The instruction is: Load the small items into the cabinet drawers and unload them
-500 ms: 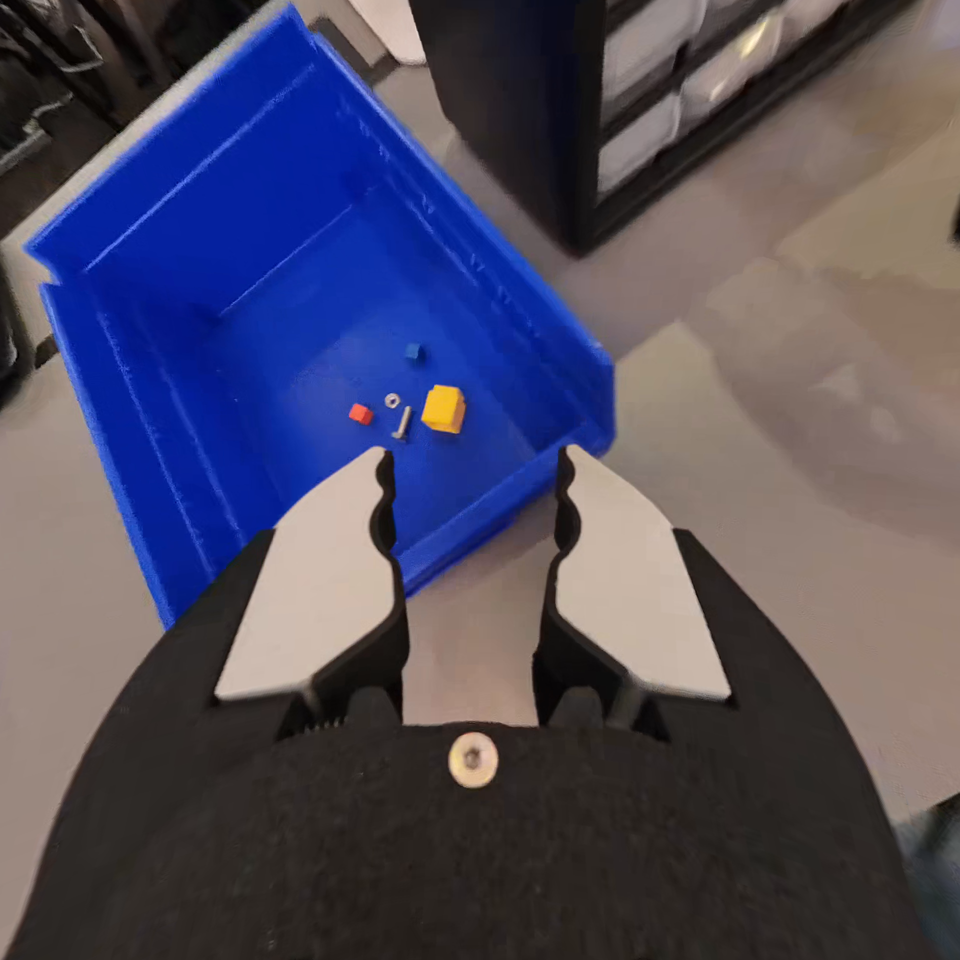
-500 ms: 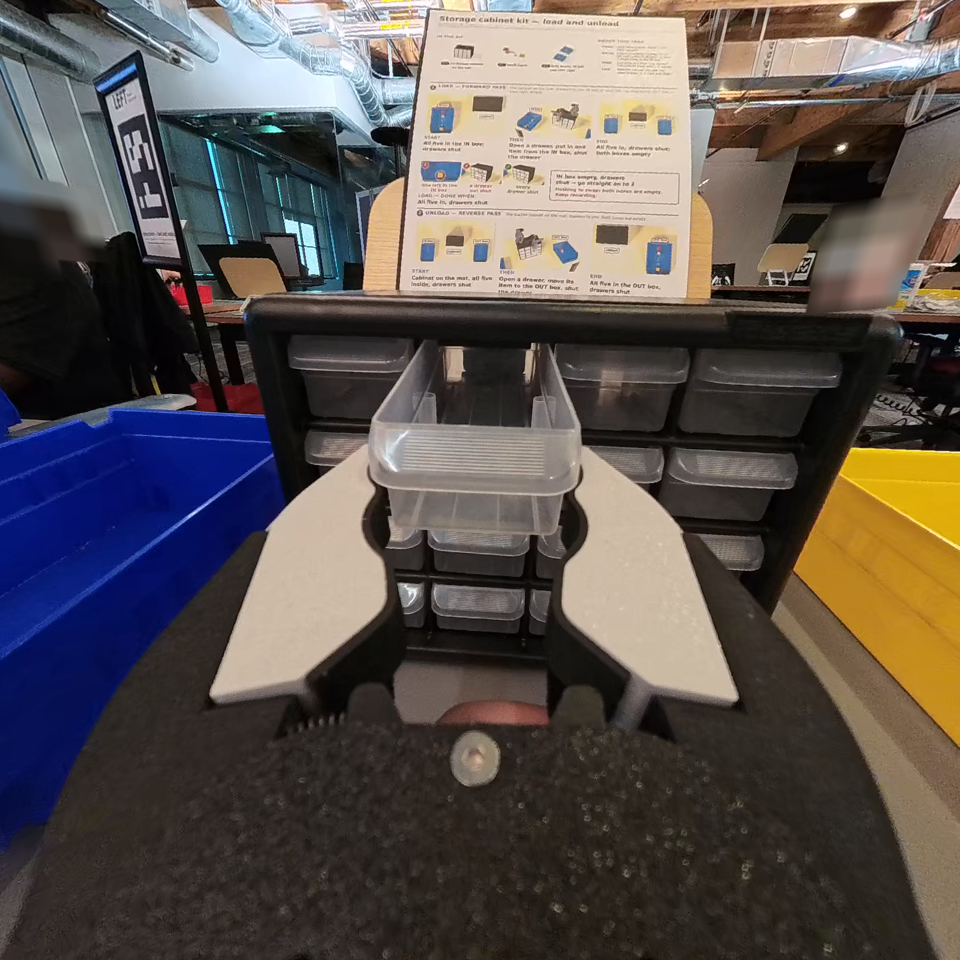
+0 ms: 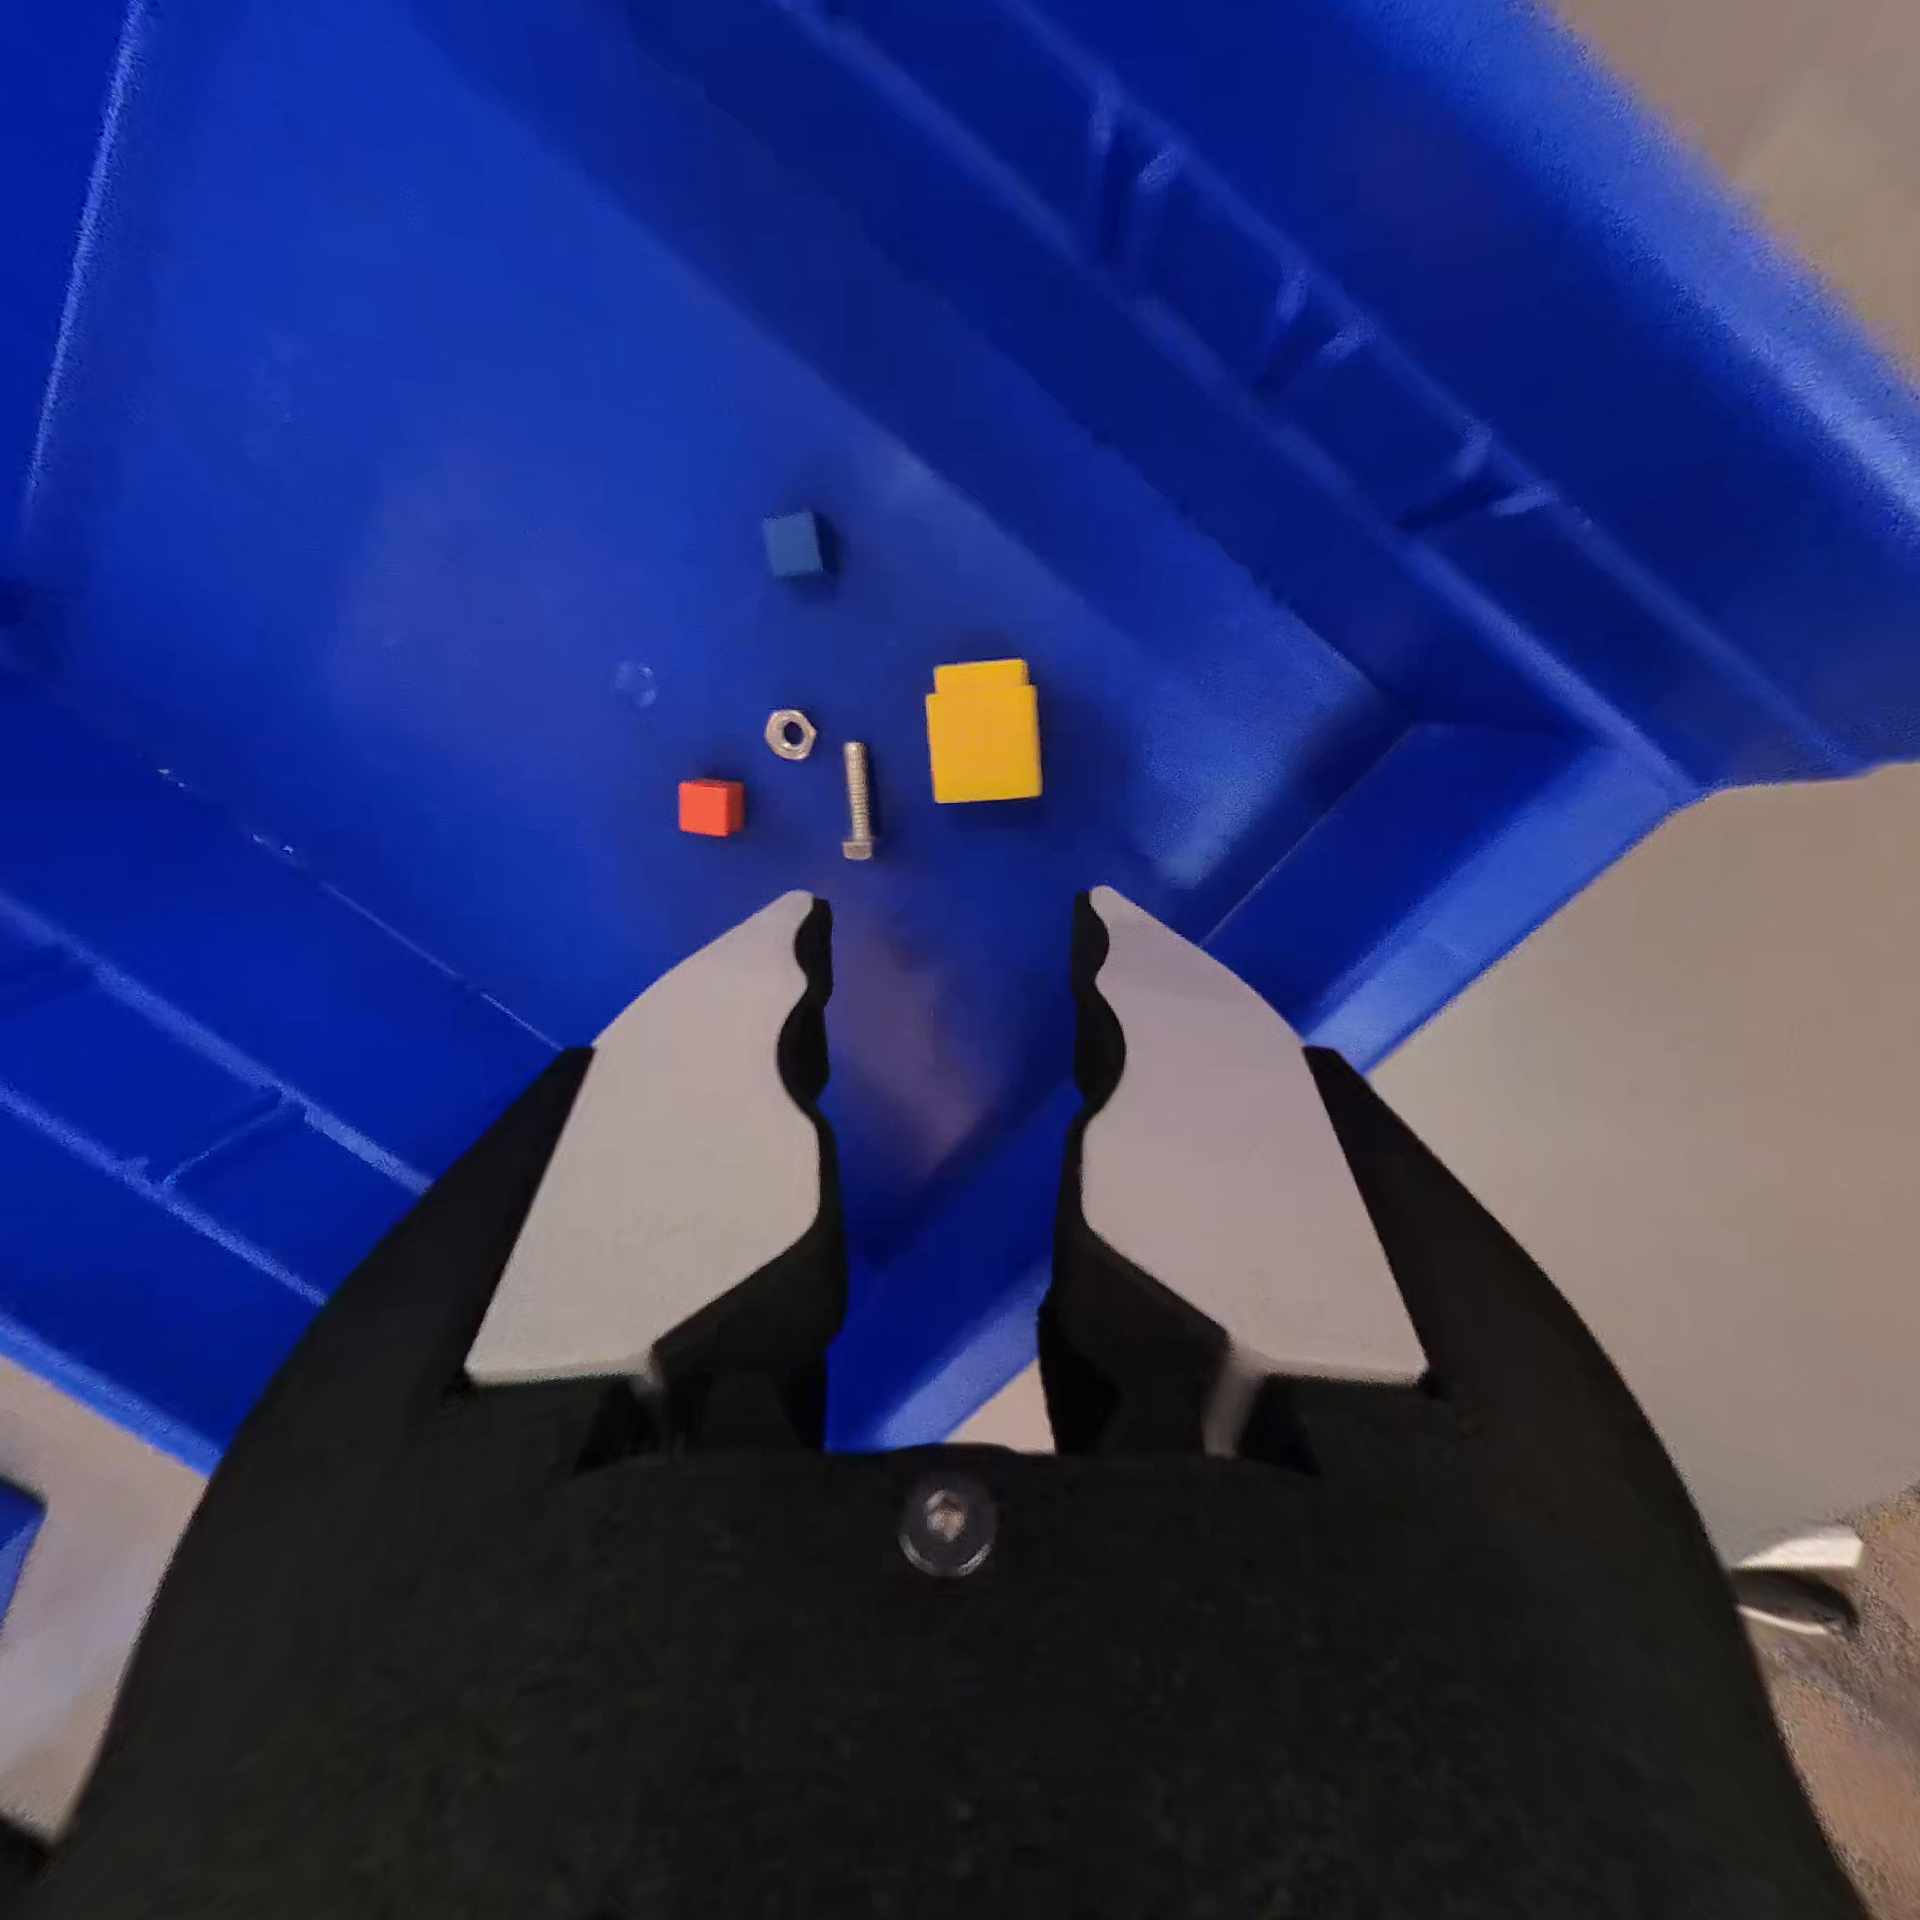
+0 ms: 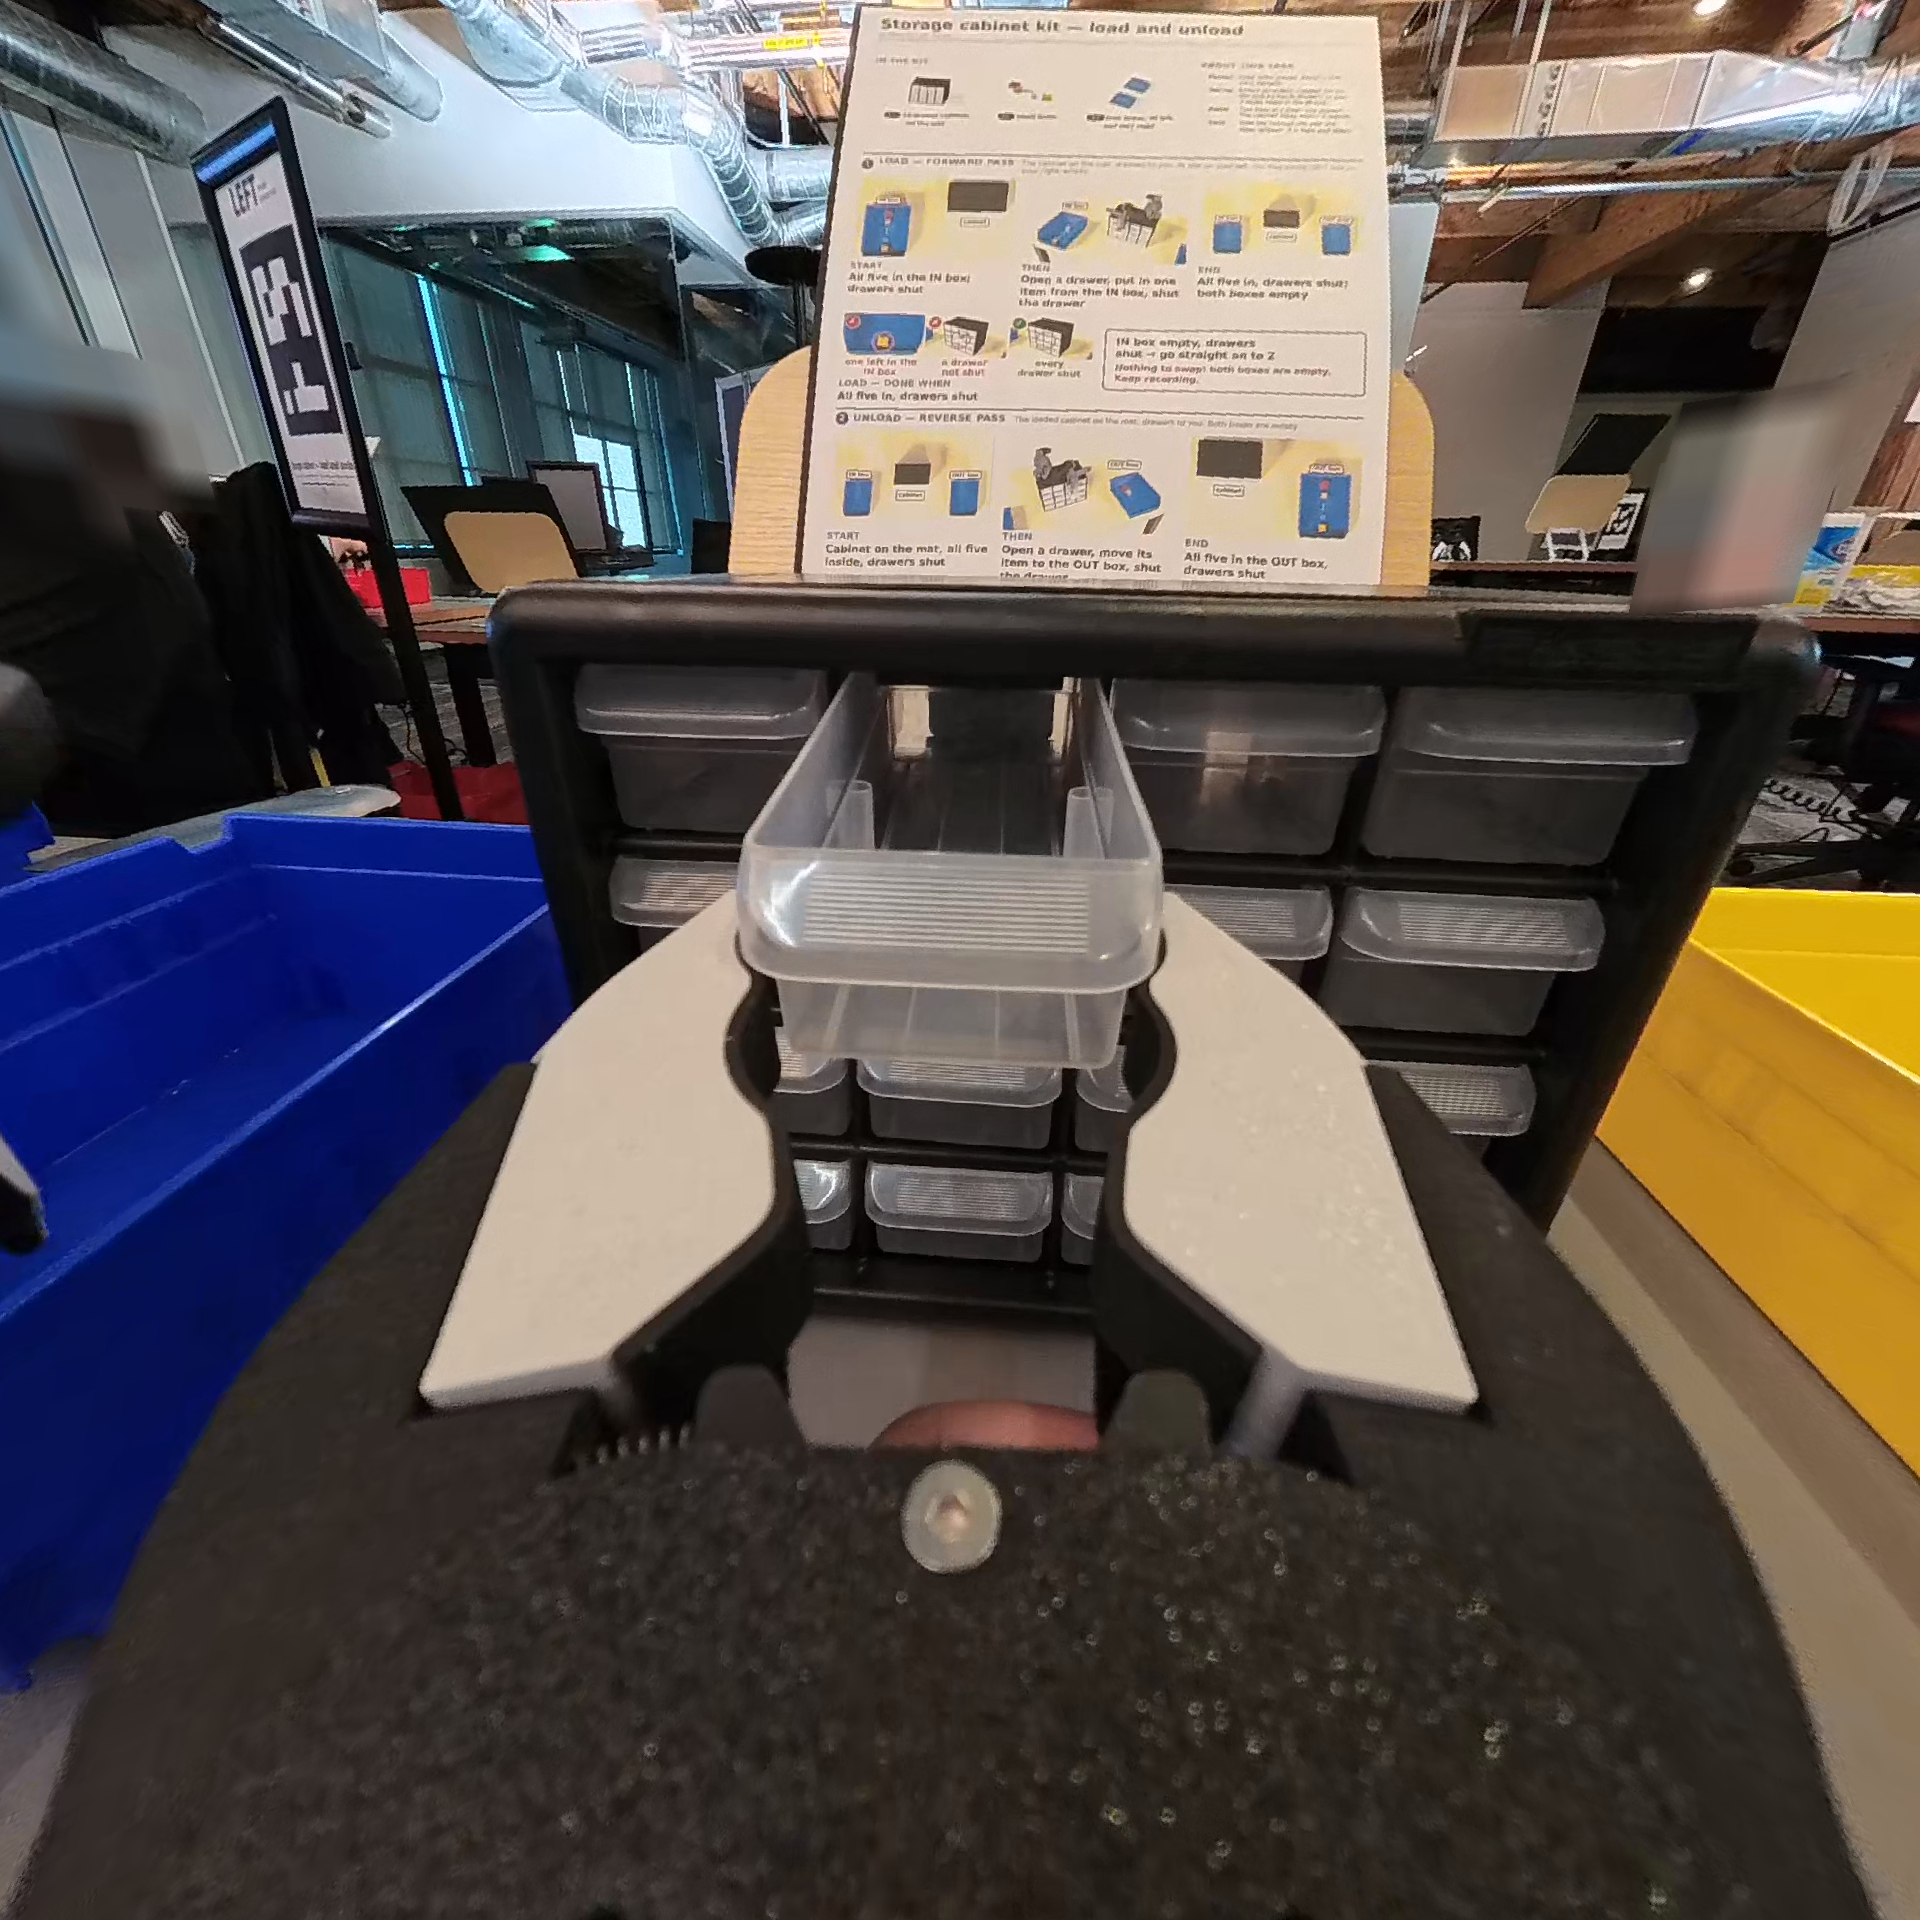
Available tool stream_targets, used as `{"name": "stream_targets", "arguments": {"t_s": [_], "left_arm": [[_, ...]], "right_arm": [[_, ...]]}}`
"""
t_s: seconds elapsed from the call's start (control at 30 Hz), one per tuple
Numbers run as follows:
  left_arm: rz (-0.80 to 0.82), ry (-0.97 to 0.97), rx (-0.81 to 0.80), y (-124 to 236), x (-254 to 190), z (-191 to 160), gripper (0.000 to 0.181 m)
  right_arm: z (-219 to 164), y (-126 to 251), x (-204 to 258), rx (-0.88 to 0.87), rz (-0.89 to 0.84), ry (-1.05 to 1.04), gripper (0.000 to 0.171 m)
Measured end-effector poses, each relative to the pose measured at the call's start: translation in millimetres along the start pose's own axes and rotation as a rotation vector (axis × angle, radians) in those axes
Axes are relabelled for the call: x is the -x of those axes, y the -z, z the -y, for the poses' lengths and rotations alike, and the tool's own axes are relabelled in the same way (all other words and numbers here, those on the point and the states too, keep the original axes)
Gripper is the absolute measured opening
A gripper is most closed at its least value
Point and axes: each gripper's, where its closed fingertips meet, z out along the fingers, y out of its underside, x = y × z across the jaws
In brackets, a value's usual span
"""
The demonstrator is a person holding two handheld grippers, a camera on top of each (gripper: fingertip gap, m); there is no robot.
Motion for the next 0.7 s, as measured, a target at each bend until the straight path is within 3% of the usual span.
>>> {"name": "stream_targets", "arguments": {"t_s": [0.23,0.27,0.33,0.47,0.6,0.7], "left_arm": [[0.0,0.018,0.04,-28.1,20.4,-1.9,0.046],[-0.005,0.014,0.045,-31.5,20.2,-2.1,0.042],[-0.027,-0.008,0.043,-35.5,17.5,-1.1,0.012],[-0.017,-0.021,0.044,-35.3,20.1,0.0,0.012],[0.038,-0.102,0.043,-9.5,21.6,3.0,0.011],[0.057,-0.17,-0.093,43.7,7.3,38.1,0.011]], "right_arm": [[0.0,0.2,0.1,0.004,0.003,-0.004,0.065],[0.1,0.1,0.0,0.003,0.003,-0.003,0.065],[0.0,0.2,-0.1,0.003,0.004,-0.003,0.065],[-0.1,0.2,-0.1,0.004,0.005,-0.005,0.065],[-0.4,0.4,0.0,0.005,0.007,-0.006,0.065],[-0.4,0.6,0.0,0.006,0.008,-0.006,0.065]]}}
